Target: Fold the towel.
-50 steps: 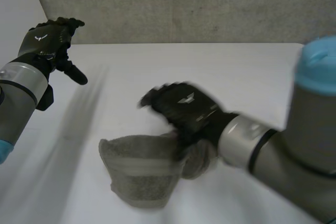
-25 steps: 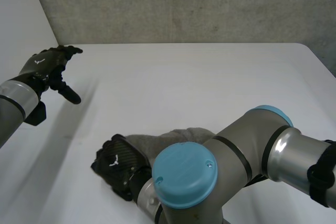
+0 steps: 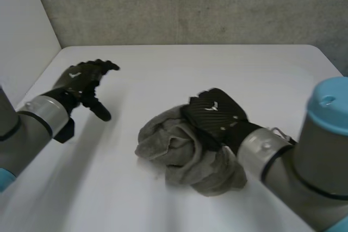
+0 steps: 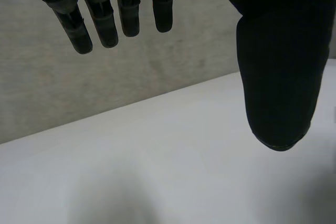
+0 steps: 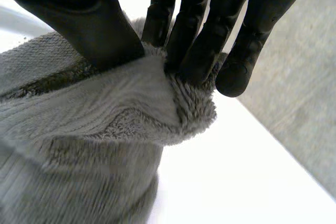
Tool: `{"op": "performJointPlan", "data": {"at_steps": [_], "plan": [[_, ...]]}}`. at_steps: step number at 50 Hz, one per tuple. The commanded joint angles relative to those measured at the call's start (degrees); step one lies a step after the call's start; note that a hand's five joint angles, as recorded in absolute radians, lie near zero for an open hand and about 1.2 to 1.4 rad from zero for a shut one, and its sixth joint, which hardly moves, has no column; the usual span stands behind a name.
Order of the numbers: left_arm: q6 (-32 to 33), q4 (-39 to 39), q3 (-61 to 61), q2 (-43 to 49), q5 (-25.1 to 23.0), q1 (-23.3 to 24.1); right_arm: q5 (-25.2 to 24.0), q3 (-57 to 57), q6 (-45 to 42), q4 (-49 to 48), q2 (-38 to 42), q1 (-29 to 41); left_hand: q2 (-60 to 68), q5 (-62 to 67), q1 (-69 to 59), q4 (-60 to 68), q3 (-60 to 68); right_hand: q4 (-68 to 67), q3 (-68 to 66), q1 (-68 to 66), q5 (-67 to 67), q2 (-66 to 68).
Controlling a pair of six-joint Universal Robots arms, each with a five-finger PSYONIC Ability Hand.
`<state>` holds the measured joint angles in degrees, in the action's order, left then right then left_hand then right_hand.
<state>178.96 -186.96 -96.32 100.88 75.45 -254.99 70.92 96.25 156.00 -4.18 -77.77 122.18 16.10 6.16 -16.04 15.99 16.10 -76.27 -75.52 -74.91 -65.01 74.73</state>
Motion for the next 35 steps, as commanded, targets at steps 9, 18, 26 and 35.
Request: {"op": "performJointPlan", "data": {"at_steps": [9,18,26,35], "plan": [[-0.19,-0.34,4.02,8.26,1.53,12.14,-11.24,11.32,-0.09,0.66,-5.81,-13.36,8.23,8.17,-8.30,8.35,8.23,-3.73,-4.48,-5.09,-4.99,5.27],[-0.37,1.07,7.99,14.96,6.90,16.36,-10.71,13.17,0.00,0.48,-9.33,-18.55,10.26,10.20,-10.33,10.38,10.26,-3.73,-4.48,-5.09,-4.99,5.27],[-0.72,1.24,11.67,19.17,9.71,18.38,-9.93,13.44,0.00,0.48,-9.95,-19.52,9.93,9.86,-9.99,10.04,9.93,-3.73,-4.48,-5.09,-4.99,5.27],[-2.56,3.88,13.35,20.67,9.54,21.46,-6.05,13.35,-0.17,0.66,-10.03,-19.87,12.62,12.56,-12.68,12.73,12.62,-3.73,-4.48,-5.09,-4.99,5.27]]}}
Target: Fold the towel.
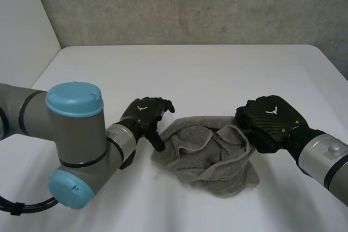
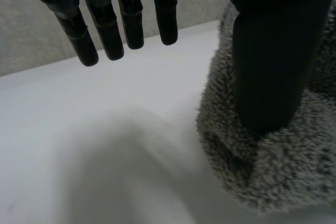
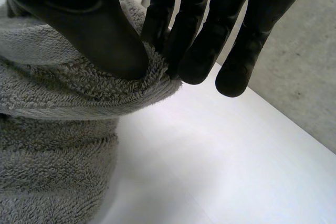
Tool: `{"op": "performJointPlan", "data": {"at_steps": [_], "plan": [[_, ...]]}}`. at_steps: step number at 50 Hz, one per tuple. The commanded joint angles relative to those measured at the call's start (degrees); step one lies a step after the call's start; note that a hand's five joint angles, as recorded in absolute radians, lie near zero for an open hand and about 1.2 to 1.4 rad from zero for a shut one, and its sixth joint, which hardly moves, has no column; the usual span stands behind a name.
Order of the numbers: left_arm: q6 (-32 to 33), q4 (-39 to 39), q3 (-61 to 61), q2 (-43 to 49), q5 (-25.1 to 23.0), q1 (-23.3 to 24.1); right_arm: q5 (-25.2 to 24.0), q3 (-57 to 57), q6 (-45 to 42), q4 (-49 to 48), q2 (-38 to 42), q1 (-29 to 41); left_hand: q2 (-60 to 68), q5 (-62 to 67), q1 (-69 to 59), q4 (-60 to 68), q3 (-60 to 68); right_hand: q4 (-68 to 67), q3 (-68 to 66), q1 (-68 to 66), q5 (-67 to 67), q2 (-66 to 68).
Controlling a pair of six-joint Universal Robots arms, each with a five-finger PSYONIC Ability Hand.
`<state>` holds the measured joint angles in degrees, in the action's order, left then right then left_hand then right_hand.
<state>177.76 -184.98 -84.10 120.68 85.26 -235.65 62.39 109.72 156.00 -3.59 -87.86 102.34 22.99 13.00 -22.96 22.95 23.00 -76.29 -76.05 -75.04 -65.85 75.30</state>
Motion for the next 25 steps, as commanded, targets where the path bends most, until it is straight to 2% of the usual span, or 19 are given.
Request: {"op": "performJointPlan", "data": {"at_steps": [1,2,3,4,5,7,8,9,14,17,18,19,21,22,23,24,25], "plan": [[-1.54,2.08,1.31,1.14,-0.27,2.82,2.48,-0.30,-0.17,-0.10,0.14,-0.04,9.39,9.39,-9.42,9.43,9.38,-3.71,-3.95,-4.96,-4.15,4.70],[-1.54,2.08,1.31,1.14,-0.27,2.83,2.48,-0.47,-0.25,-0.19,0.14,-0.04,9.43,9.42,-9.46,9.47,9.41,-3.71,-3.95,-4.96,-4.15,4.70],[-1.80,2.17,1.48,1.40,-0.36,3.53,2.48,-0.47,-0.25,-0.19,0.14,-0.04,15.59,15.58,-15.62,15.63,15.58,-3.71,-3.95,-4.96,-4.15,4.70],[-2.24,2.25,1.83,1.93,-0.36,4.23,2.48,-0.91,-0.34,-0.19,0.32,-0.04,26.98,26.97,-27.00,27.01,26.96,-3.71,-3.95,-4.96,-4.15,4.70],[-2.24,2.25,1.84,1.93,-0.36,4.24,2.48,-1.35,-0.43,-0.27,0.58,-0.04,27.09,27.08,-27.12,27.13,27.08,-3.71,-3.95,-4.96,-4.15,4.70],[-3.91,2.78,2.89,3.33,-0.62,5.29,2.48,-2.14,-0.52,-0.45,0.75,0.13,46.18,46.17,-46.21,46.22,46.17,-3.71,-3.95,-4.96,-4.15,4.70],[-3.91,2.78,2.89,3.34,-0.62,5.29,2.48,-2.14,-0.52,-0.45,0.76,0.14,46.27,46.26,-46.29,46.30,46.25,-3.71,-3.95,-4.96,-4.15,4.70],[-4.70,3.04,3.76,4.03,-0.71,5.55,2.48,-3.36,-0.52,-0.45,1.02,0.57,56.43,56.42,-56.45,56.46,56.41,-3.71,-3.95,-4.96,-4.15,4.70],[-5.41,3.40,9.90,5.62,-0.18,5.21,2.83,-8.82,-0.78,-1.86,3.39,0.66,57.01,57.00,-57.04,57.05,57.00,-3.71,-3.95,-4.96,-4.15,4.70],[-5.06,4.36,17.00,5.01,0.69,3.28,2.74,-13.48,-0.69,-6.78,4.10,0.75,57.01,57.00,-57.04,57.05,57.00,-3.71,-3.95,-4.96,-4.15,4.70],[-4.88,5.41,21.04,4.31,2.44,1.36,2.83,-15.31,-0.69,-11.04,4.01,0.75,57.01,57.00,-57.04,57.05,57.00,-3.71,-3.95,-4.96,-4.15,4.70],[-4.88,5.42,21.08,4.30,2.45,1.34,2.83,-15.33,-0.69,-11.09,4.01,0.75,57.01,57.00,-57.04,57.05,57.00,-3.71,-3.95,-4.96,-4.15,4.70],[-4.97,7.08,28.52,0.90,7.70,-2.08,2.83,-16.82,0.36,-22.36,3.49,0.66,57.01,57.00,-57.04,57.05,57.00,-3.71,-3.95,-4.96,-4.15,4.70],[-4.97,7.09,28.56,0.88,7.73,-2.09,2.83,-16.82,0.36,-22.42,3.48,0.66,57.01,57.00,-57.04,57.05,57.00,-3.71,-3.95,-4.96,-4.15,4.70],[-5.14,7.26,30.99,-1.65,10.34,-3.40,2.74,-16.82,0.80,-28.34,3.31,0.66,57.01,57.00,-57.04,57.05,57.00,-3.71,-3.95,-4.96,-4.15,4.70],[-5.14,7.26,31.02,-1.67,10.36,-3.41,2.83,-16.73,1.50,-33.62,2.87,0.66,57.01,57.00,-57.04,57.05,57.00,-3.71,-3.95,-4.96,-4.15,4.70],[-5.58,7.35,32.67,-3.85,12.02,-4.19,2.83,-16.73,1.50,-33.67,2.87,0.66,57.01,57.00,-57.04,57.05,57.00,-3.71,-3.95,-4.96,-4.15,4.70]]}}
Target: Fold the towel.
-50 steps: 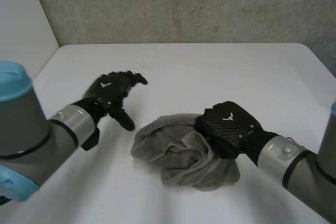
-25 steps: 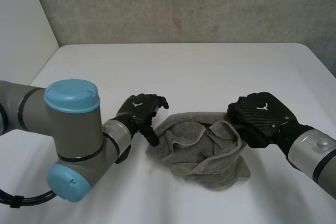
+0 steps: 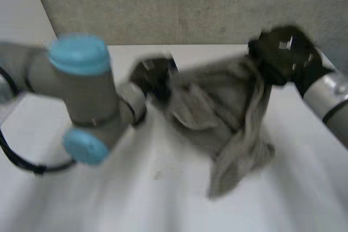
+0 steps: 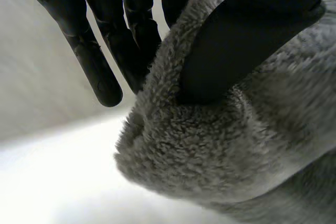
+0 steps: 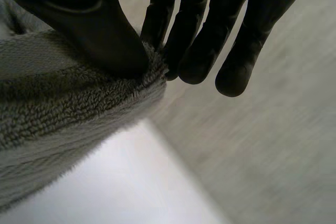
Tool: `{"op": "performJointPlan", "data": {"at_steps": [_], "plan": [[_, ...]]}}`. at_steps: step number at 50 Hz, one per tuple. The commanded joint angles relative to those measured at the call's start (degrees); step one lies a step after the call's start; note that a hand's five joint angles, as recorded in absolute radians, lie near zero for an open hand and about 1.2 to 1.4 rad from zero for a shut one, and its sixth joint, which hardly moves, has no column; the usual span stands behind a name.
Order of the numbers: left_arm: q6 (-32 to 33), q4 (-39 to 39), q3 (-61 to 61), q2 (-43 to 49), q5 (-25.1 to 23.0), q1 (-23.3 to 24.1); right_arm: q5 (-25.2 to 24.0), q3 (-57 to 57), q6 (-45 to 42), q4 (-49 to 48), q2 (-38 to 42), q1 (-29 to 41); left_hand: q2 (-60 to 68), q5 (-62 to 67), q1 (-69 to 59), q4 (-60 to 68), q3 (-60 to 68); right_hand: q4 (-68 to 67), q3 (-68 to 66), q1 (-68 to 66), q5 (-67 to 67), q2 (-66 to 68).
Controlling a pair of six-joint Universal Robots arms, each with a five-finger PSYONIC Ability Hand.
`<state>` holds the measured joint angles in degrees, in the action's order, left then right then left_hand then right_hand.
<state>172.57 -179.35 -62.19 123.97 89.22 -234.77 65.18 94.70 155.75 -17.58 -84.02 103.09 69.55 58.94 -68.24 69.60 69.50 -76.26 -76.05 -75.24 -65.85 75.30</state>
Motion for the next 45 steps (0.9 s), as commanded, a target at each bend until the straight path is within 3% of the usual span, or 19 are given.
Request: {"op": "performJointPlan", "data": {"at_steps": [1,5,9,17,29,35,38,39,40,42,45], "plan": [[-0.39,1.63,11.29,-9.17,8.68,-5.17,-0.23,-1.63,3.05,-23.69,-1.40,0.10,10.45,11.06,-11.76,10.40,10.50,-3.74,-3.95,-4.76,-4.15,4.70],[-0.39,2.07,9.54,-12.18,8.51,-4.38,-0.67,-1.28,7.81,-24.79,-1.93,0.80,10.45,11.06,-11.76,10.40,10.50,-3.74,-3.95,-4.76,-4.15,4.70],[0.13,2.07,-0.88,-16.21,6.94,-2.90,-4.52,-0.58,11.23,-16.91,-1.41,0.98,10.45,11.06,-11.76,10.40,10.50,-3.74,-3.95,-4.76,-4.15,4.70],[0.58,1.63,-17.42,-15.53,5.52,-0.52,-12.44,1.62,7.83,-3.71,3.59,0.98,10.45,11.06,-11.76,10.40,10.50,-3.74,-3.95,-4.76,-4.15,4.70],[0.58,0.93,-24.74,-8.66,5.44,-4.30,-12.27,4.87,-8.61,8.33,12.39,0.27,10.45,11.06,-11.76,10.40,10.50,-3.74,-3.95,-4.76,-4.15,4.70],[0.58,1.28,-25.26,-8.57,5.35,-4.30,-12.01,6.19,-11.17,10.90,11.78,0.19,10.45,11.06,-11.76,10.40,10.50,-3.74,-3.95,-4.76,-4.15,4.70],[0.58,1.28,-25.53,-9.27,5.26,-3.86,-10.86,6.37,-10.29,12.21,11.60,0.19,2.12,2.73,-3.44,2.08,2.18,-3.74,-3.95,-4.76,-4.15,4.70],[0.58,1.28,-25.53,-9.45,5.26,-3.68,-9.82,6.63,-9.51,12.74,11.60,0.19,-3.60,-2.99,2.29,-3.65,-3.54,9.52,9.31,8.51,9.11,-8.56],[0.58,1.28,-25.53,-9.45,5.26,-3.68,-9.81,6.63,-9.50,12.74,11.60,0.19,-3.66,-3.05,2.34,-3.70,-3.60,9.66,9.44,8.64,9.24,-8.69],[0.58,1.28,-25.53,-9.80,5.26,-3.42,-6.84,7.68,-6.36,13.01,11.43,0.10,-16.38,-15.77,15.06,-16.42,-16.32,44.84,44.62,43.82,44.42,-43.87],[0.58,1.28,-25.53,-9.80,5.26,-3.33,-3.76,8.13,1.09,13.09,10.73,0.10,-19.64,-19.03,18.32,-19.68,-19.58,49.17,48.96,48.15,48.76,-48.21]]}}
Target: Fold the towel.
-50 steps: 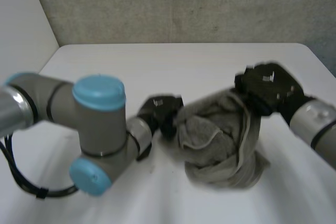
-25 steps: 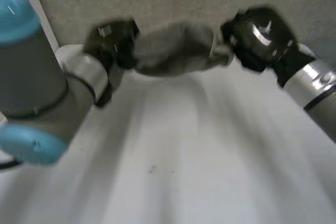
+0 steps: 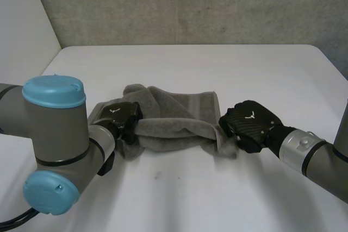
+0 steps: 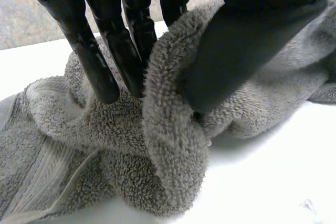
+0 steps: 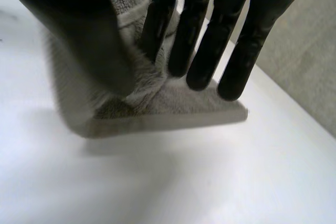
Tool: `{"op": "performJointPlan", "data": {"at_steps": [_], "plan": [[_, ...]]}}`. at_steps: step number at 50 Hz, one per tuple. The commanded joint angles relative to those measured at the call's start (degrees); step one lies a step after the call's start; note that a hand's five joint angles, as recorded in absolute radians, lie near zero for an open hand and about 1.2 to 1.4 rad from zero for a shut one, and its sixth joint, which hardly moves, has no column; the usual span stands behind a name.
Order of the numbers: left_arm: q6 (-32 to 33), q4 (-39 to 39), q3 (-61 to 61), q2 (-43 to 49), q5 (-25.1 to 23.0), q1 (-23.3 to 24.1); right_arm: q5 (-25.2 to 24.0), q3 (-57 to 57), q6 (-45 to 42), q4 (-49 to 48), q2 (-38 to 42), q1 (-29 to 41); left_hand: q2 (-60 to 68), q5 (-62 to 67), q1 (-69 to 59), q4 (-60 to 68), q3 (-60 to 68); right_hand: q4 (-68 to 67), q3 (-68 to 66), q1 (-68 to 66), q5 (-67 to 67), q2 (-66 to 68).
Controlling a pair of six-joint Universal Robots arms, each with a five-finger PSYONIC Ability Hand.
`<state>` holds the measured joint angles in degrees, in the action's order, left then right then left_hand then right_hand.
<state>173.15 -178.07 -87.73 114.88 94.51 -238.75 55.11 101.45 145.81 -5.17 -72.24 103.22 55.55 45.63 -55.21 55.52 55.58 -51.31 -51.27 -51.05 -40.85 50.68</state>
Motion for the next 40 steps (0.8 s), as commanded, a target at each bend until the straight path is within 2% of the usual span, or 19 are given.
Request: {"op": "performJointPlan", "data": {"at_steps": [1,3,6,8,14,16,22,24,25,27,28,29,30,32,33,35,38,40], "plan": [[0.00,0.01,0.01,-0.62,-0.03,0.91,6.32,1.38,11.07,0.69,-1.06,-0.04,-6.47,-6.55,6.13,-6.44,-6.50,24.23,24.19,23.97,23.77,-23.61],[0.00,0.01,-0.16,-0.53,-0.03,1.00,8.25,1.38,20.69,1.13,-2.37,-1.00,-6.48,-6.56,6.14,-6.45,-6.51,28.09,28.05,27.83,27.63,-27.46],[0.00,-0.08,-1.04,-0.44,-0.03,1.09,8.70,1.55,25.05,1.40,-3.26,-2.06,-6.65,-6.72,6.31,-6.62,-6.68,28.44,28.40,28.18,27.98,-27.81],[0.00,-0.08,-1.48,-0.44,-0.03,1.09,8.87,1.90,32.57,1.66,-5.18,-3.81,-6.65,-6.72,6.31,-6.62,-6.68,28.61,28.57,28.35,28.15,-27.98],[0.00,0.01,-2.71,-0.79,0.06,1.53,9.23,1.73,40.61,2.54,-8.44,-3.91,-6.65,-6.72,6.31,-6.62,-6.68,29.95,29.91,29.69,29.49,-29.33],[0.00,0.01,-2.89,-0.88,-0.03,1.71,11.23,1.29,43.76,4.11,-10.46,-3.38,-6.65,-6.72,6.31,-6.62,-6.68,30.46,30.41,30.19,29.99,-29.83],[0.00,0.01,-2.89,-1.32,-0.03,1.97,16.70,-0.29,44.30,4.47,-10.55,-1.53,-6.48,-6.56,6.14,-6.45,-6.51,31.47,31.43,31.21,31.01,-30.84],[0.00,0.01,-2.80,-1.32,-0.03,2.14,20.63,-1.95,44.12,4.21,-9.42,3.27,-6.48,-6.56,6.14,-6.45,-6.51,34.47,34.43,34.21,34.01,-33.85],[0.00,0.01,-2.80,-1.32,-0.03,2.15,20.65,-1.96,44.12,4.21,-9.41,3.30,-6.48,-6.56,6.14,-6.45,-6.51,34.50,34.45,34.23,34.04,-33.87],[0.00,0.01,-2.80,-1.32,-0.03,2.23,24.76,-4.41,42.73,4.38,-5.74,8.11,-6.48,-6.56,6.14,-6.45,-6.51,36.01,35.97,35.75,35.55,-35.38],[0.00,0.01,-2.71,-1.32,-0.03,2.23,24.78,-4.42,42.72,4.38,-5.72,8.13,-6.48,-6.56,6.14,-6.45,-6.51,36.01,35.97,35.75,35.55,-35.38],[0.00,0.01,-2.62,-1.32,0.06,2.58,26.96,-5.64,41.24,4.73,-3.80,10.57,-6.48,-6.56,6.14,-6.45,-6.51,36.01,35.97,35.75,35.55,-35.38],[0.00,0.01,-2.62,-1.32,0.06,2.58,26.98,-5.65,41.22,4.74,-3.79,10.59,-6.48,-6.56,6.14,-6.45,-6.51,36.01,35.97,35.75,35.55,-35.38],[0.00,0.01,-2.54,-1.32,0.06,2.85,31.53,-7.58,37.02,4.82,-0.99,15.76,-6.31,-6.39,5.97,-6.28,-6.34,36.18,36.13,35.92,35.72,-35.55],[0.00,0.01,-2.54,-1.32,0.06,2.85,31.55,-7.59,37.00,4.82,-0.97,15.78,-6.31,-6.39,5.97,-6.28,-6.34,36.18,36.14,35.92,35.72,-35.55],[0.00,0.01,-2.54,-1.23,0.06,2.85,36.36,-8.37,34.03,4.56,1.39,19.11,-6.31,-6.39,5.97,-6.28,-6.34,37.68,37.64,37.42,37.22,-37.05],[0.00,0.01,-2.45,-1.32,0.06,2.85,38.40,-8.64,33.31,4.56,2.37,20.35,-6.31,-6.39,5.97,-6.28,-6.34,40.38,40.34,40.12,39.92,-39.76],[0.00,0.01,-2.27,-1.23,0.06,2.85,41.47,-9.43,32.79,4.73,4.12,22.10,-6.31,-6.39,5.97,-6.28,-6.34,41.31,41.27,41.05,40.85,-40.68]]}}
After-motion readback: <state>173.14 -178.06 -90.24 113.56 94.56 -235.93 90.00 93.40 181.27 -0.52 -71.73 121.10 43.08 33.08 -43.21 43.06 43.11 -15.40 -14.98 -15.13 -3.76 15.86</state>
